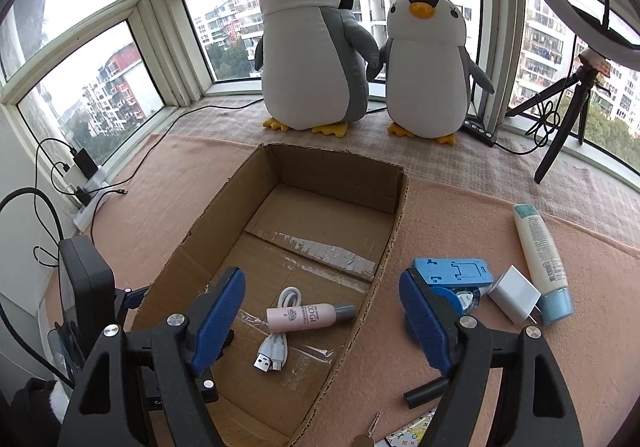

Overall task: Organize rigid objects
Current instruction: 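Move the right gripper to the white-and-blue lotion bottle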

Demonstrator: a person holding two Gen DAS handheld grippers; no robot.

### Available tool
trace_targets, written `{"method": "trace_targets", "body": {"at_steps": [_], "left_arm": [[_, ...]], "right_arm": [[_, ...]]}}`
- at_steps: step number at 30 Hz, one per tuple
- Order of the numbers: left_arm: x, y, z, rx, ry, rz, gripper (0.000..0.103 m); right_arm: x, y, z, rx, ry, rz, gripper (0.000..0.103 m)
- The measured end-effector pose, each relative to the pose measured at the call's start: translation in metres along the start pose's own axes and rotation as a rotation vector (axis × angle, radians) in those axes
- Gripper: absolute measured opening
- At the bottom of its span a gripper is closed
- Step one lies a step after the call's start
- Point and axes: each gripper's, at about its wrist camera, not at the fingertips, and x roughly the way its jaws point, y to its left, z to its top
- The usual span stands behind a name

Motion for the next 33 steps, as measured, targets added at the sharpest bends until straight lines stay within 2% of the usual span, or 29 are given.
{"method": "trace_targets", "body": {"at_steps": [11, 16, 20, 22, 29, 33], "left_arm": [[-0.012, 0.02, -0.004, -0.027, -0.023, 0.014, 0.102], [-0.012, 0.028, -0.006, -0.06, -0.006, -0.013, 0.101], [-0.012, 0.029, -0.006, -0.064, 0.001, -0.023, 0.1], [-0.012, 0.028, -0.005, -0.058, 0.001, -0.027, 0.095], [-0.012, 0.031, -0.006, -0.065, -0.002, -0.035, 0.091], [-0.012, 0.03, -0.005, -0.055, -0.005, -0.036, 0.088]], "right_arm": [[-0.011, -0.022, -0.013, 0.042, -0.007, -0.027, 0.073], [-0.025, -0.039, -0.02, 0.07, -0.029, -0.052, 0.073], [-0.037, -0.06, -0.028, 0.105, -0.037, -0.081, 0.073], [-0.041, -0.072, -0.032, 0.121, -0.036, -0.103, 0.071], [-0.047, -0.121, -0.047, 0.19, -0.018, -0.197, 0.07], [-0.043, -0.15, -0.052, 0.233, -0.003, -0.231, 0.064]]}}
